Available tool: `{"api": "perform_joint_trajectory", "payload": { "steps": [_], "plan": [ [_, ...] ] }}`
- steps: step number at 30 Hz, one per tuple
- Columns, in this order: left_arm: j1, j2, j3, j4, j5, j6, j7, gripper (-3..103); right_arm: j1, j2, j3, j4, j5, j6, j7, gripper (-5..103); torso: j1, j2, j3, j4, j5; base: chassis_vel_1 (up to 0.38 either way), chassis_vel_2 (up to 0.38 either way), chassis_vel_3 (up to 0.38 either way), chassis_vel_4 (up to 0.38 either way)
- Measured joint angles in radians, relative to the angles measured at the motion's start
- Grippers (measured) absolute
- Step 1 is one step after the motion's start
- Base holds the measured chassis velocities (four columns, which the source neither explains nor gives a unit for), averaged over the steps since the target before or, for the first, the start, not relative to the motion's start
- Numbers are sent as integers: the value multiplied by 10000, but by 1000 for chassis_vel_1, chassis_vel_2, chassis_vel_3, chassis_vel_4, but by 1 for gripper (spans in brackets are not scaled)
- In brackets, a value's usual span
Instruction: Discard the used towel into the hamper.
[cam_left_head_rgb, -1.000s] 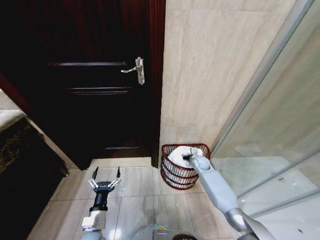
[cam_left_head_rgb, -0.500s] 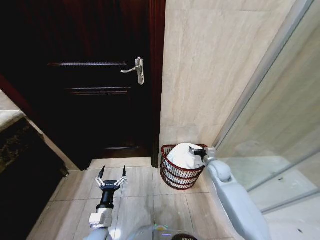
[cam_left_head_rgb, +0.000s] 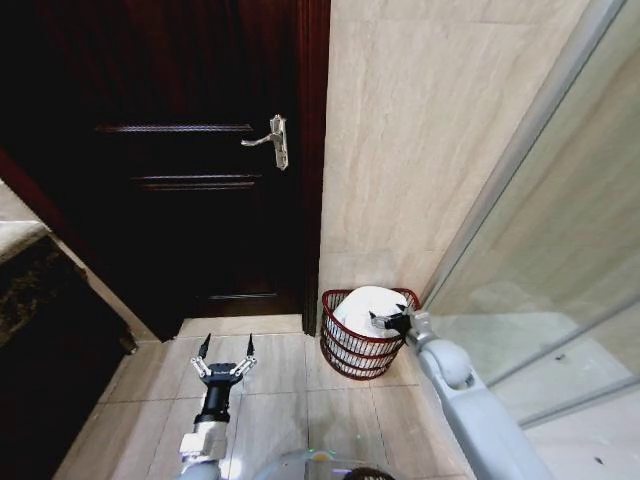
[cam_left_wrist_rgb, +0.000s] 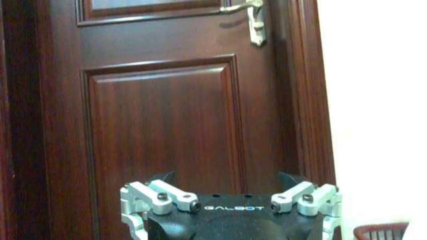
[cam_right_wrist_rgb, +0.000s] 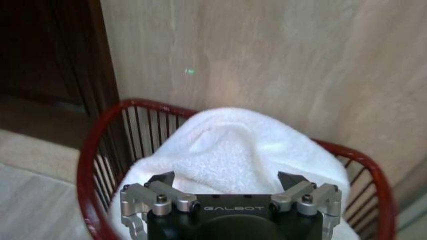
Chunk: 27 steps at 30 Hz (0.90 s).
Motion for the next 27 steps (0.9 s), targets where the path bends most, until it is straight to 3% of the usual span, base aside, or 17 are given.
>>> {"api": "perform_joint_trajectory", "payload": {
  "steps": [10, 27],
  "plan": [
    [19, -14, 179, -158, 109, -7, -51, 100, 1222, 232, -611, -1674, -70, 76, 116, 100, 0, 0, 0, -1, -1, 0, 0, 0, 0],
    [-395, 79, 212, -83, 177, 570, 63, 100, 2566, 622, -675, -4186, 1451, -214, 338, 100, 0, 0, 0, 0, -3, 0, 0, 0, 0]
  ]
}}
